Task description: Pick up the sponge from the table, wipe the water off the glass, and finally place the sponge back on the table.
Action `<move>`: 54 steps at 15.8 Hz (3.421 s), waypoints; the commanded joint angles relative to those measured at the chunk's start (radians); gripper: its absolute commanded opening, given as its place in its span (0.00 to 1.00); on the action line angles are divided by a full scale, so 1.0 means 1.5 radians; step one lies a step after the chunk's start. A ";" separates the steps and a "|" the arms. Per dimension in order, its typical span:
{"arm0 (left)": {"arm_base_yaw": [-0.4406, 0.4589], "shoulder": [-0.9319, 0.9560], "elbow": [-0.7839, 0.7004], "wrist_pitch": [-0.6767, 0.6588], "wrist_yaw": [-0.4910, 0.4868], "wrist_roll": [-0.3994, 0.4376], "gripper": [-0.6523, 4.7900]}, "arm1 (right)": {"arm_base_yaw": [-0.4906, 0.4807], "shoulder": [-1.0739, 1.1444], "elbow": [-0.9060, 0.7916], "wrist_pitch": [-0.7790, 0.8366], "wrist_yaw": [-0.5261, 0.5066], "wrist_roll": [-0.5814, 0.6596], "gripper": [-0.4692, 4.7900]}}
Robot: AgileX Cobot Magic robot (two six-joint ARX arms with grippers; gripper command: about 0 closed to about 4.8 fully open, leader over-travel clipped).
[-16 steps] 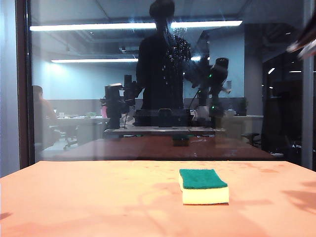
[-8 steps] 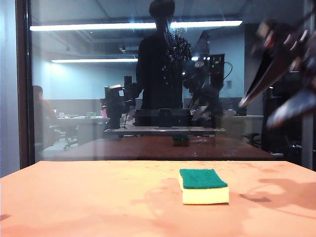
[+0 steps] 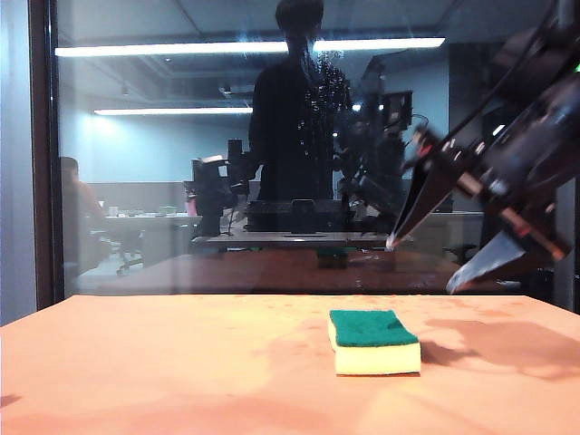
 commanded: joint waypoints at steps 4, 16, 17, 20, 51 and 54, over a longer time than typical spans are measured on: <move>0.000 0.001 0.001 -0.009 0.006 -0.002 0.17 | 0.036 0.103 0.065 0.008 0.002 0.007 0.83; 0.000 0.001 0.001 -0.008 0.006 -0.003 0.17 | 0.083 0.201 0.076 0.057 0.086 0.028 0.30; 0.000 0.001 0.001 -0.009 0.006 -0.003 0.17 | 0.083 0.201 0.076 0.066 0.086 0.028 0.18; 0.000 0.001 0.001 -0.009 0.006 -0.003 0.17 | 0.083 0.201 0.076 0.105 0.086 0.028 0.07; 0.000 0.001 0.000 0.160 -0.074 0.001 0.16 | 0.011 0.130 0.302 0.459 0.195 -0.181 0.07; 0.000 0.001 0.000 0.150 -0.074 0.001 0.16 | 0.011 0.138 0.348 0.463 0.179 -0.208 0.07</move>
